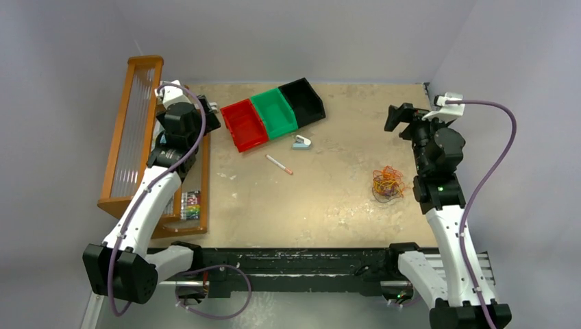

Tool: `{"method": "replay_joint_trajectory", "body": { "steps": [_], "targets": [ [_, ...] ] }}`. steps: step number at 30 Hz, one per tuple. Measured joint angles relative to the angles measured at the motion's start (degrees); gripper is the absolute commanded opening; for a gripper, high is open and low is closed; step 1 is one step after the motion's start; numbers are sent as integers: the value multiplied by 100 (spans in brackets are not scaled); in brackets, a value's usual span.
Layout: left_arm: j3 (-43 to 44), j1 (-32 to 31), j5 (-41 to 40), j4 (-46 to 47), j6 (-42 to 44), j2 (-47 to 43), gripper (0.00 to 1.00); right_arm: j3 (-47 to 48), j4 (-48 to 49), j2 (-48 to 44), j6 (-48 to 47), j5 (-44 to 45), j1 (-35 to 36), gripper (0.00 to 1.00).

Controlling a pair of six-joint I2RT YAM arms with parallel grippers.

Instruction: Untangle the cables

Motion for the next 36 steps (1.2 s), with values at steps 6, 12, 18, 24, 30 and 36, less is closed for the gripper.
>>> {"method": "replay_joint_trajectory", "body": {
  "steps": [6, 12, 18, 24, 30, 36],
  "targets": [
    [164, 120, 584, -2, -2, 153, 92, 197, -240, 22, 136, 459, 57, 99],
    [225, 120, 946, -2, 4, 225, 93, 323, -863, 256, 446, 782, 63, 99],
    [278, 120, 1117, -9, 37, 439, 94, 649, -2004, 682, 1049, 940, 68, 99],
    [293, 120, 1165, -50, 81, 592, 94, 776, -3222, 1058, 1941, 1086, 94, 99],
    [293, 120, 1207, -92, 118, 664, 94, 109, -3775, 1246, 2656, 1119, 94, 99],
    [293, 120, 1239, -103, 122, 715, 94, -149, -3871, 1921, 2999, 1086, 94, 100]
  ]
}}
